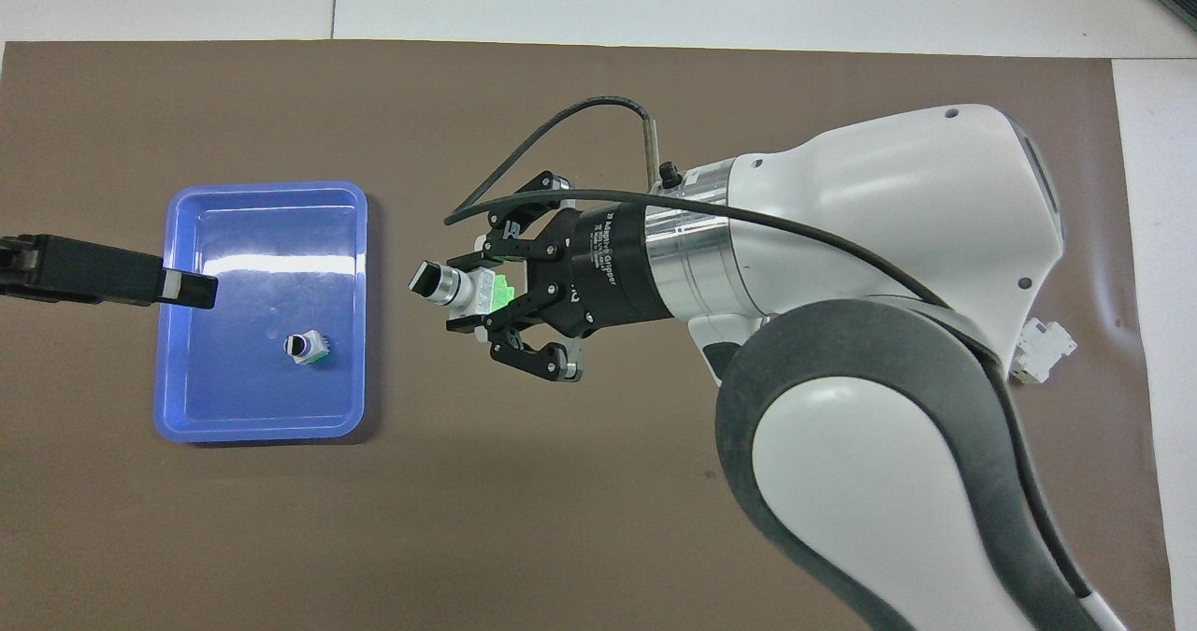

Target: Turn and place switch with both arms

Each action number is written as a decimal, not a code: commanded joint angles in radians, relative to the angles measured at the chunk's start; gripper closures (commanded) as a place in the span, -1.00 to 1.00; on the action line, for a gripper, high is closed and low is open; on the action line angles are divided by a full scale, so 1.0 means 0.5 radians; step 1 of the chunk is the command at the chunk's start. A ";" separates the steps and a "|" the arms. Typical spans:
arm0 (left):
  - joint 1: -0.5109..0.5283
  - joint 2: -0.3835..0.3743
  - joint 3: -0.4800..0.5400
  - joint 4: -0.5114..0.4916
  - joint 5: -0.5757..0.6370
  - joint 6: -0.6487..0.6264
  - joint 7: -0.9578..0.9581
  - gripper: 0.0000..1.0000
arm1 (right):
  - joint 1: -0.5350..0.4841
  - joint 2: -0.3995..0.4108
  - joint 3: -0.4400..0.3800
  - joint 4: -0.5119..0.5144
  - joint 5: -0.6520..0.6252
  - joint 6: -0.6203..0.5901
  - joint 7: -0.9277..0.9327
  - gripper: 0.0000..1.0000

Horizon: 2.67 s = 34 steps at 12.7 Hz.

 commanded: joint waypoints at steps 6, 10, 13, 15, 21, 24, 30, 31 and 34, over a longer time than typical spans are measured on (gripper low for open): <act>-0.015 0.047 -0.066 0.004 -0.329 0.295 0.057 -0.59 | -0.025 0.031 0.017 0.059 -0.039 -0.059 0.075 1.00; -0.021 0.029 -0.081 -0.024 -0.439 0.320 0.063 -0.59 | -0.025 0.031 0.017 0.059 -0.039 -0.062 0.075 1.00; -0.092 0.013 -0.112 -0.076 -0.476 0.342 0.069 -0.57 | -0.025 0.031 0.017 0.056 -0.039 -0.062 0.075 1.00; -0.196 -0.051 -0.112 -0.204 -0.486 0.464 0.076 -0.56 | -0.025 0.031 0.017 0.056 -0.039 -0.062 0.075 1.00; -0.313 -0.119 -0.118 -0.346 -0.486 0.618 0.073 -0.19 | -0.025 0.031 0.017 0.050 -0.039 -0.062 0.072 1.00; -0.310 -0.119 -0.130 -0.340 -0.489 0.572 0.073 0.14 | -0.025 0.031 0.014 0.050 -0.039 -0.065 0.075 1.00; -0.310 -0.134 -0.158 -0.371 -0.486 0.587 0.079 0.16 | -0.025 0.031 0.017 0.050 -0.039 -0.065 0.075 1.00; -0.310 -0.137 -0.158 -0.377 -0.486 0.572 0.079 0.16 | -0.025 0.031 0.017 0.050 -0.039 -0.065 0.075 1.00; -0.291 -0.146 -0.155 -0.386 -0.486 0.569 0.079 0.20 | -0.025 0.028 0.017 0.050 -0.039 -0.065 0.075 1.00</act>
